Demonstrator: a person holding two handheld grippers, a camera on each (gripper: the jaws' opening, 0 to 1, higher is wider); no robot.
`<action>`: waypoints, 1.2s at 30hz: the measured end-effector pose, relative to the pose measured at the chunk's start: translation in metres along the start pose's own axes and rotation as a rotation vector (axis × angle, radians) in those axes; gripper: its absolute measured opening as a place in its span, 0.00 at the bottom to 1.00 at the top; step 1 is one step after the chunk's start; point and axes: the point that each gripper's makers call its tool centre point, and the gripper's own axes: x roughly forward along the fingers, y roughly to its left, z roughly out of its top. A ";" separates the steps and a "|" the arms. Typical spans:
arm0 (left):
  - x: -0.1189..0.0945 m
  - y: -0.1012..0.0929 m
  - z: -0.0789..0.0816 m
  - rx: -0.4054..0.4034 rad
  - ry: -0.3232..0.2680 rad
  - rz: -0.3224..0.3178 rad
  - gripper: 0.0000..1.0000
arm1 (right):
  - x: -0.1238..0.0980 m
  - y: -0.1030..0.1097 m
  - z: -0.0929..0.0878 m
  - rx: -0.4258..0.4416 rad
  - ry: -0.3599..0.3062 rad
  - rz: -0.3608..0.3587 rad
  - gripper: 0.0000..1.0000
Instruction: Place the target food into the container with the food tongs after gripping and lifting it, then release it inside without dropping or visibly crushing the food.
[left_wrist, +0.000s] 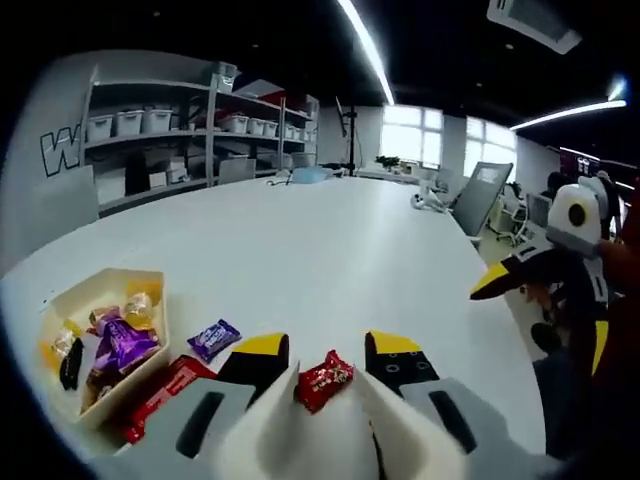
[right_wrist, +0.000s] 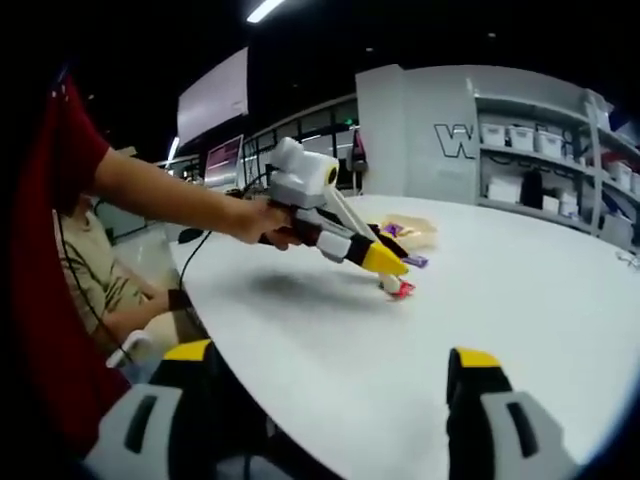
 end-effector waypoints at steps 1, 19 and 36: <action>0.001 0.001 0.000 -0.002 -0.001 -0.001 0.29 | 0.000 -0.001 0.000 -0.001 0.001 -0.001 0.95; 0.005 0.003 -0.006 -0.130 0.045 -0.008 0.23 | 0.007 -0.005 -0.005 0.009 0.017 0.007 0.94; -0.010 0.011 0.012 -0.272 -0.015 0.026 0.21 | 0.009 -0.004 -0.004 0.010 0.010 0.016 0.94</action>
